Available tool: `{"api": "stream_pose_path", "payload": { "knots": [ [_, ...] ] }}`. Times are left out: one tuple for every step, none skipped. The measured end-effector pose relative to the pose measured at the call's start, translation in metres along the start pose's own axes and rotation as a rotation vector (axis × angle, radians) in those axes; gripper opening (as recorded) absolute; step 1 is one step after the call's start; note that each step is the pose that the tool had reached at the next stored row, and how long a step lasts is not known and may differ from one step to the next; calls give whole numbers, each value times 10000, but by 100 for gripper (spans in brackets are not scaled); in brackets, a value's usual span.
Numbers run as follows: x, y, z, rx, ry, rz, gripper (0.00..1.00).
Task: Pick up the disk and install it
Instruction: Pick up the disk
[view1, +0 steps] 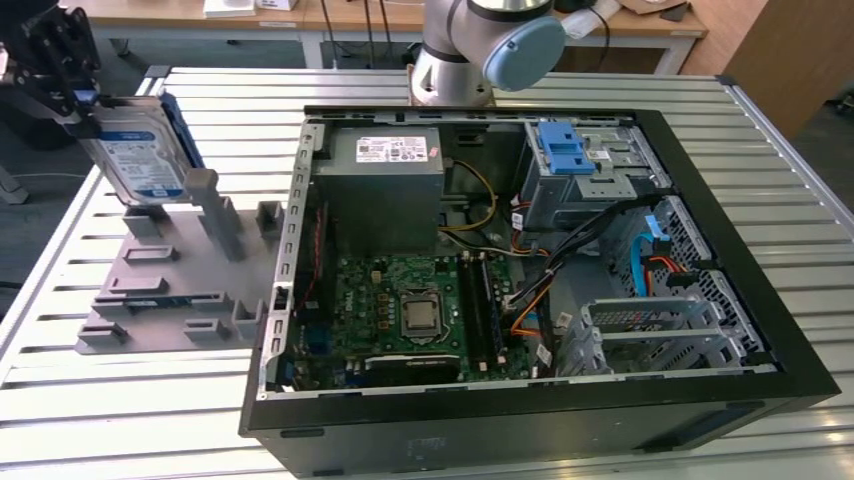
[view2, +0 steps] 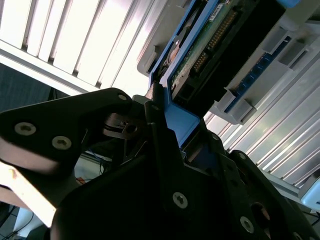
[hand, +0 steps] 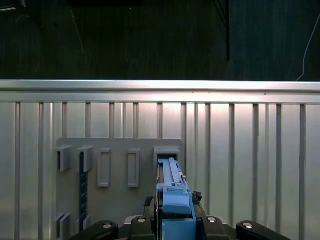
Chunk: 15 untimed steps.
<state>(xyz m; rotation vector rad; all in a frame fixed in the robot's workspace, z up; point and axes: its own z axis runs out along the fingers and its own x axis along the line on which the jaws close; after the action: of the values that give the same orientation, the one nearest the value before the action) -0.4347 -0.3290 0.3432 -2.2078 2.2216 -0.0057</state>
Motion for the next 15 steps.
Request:
{"api": "stream_pose_path", "payload": {
  "knots": [
    [0,0,-6,1,0,-1,36],
    [0,0,-13,1,0,0,36],
    [0,0,-20,0,0,0,36],
    [0,0,-27,0,0,0,36],
    [0,0,-32,1,0,-1,36],
    [0,0,-38,1,0,0,36],
    [0,0,-45,0,0,0,36],
    [0,-1,-50,1,0,0,36],
    [0,0,-54,1,0,0,36],
    [0,-1,-59,1,0,0,36],
    [0,-1,-64,0,0,0,36],
    [0,-1,-70,0,0,0,36],
    [0,-1,-76,1,0,0,36],
    [0,-1,-83,0,0,0,36],
    [0,-1,-89,1,0,0,36]
  ]
}}
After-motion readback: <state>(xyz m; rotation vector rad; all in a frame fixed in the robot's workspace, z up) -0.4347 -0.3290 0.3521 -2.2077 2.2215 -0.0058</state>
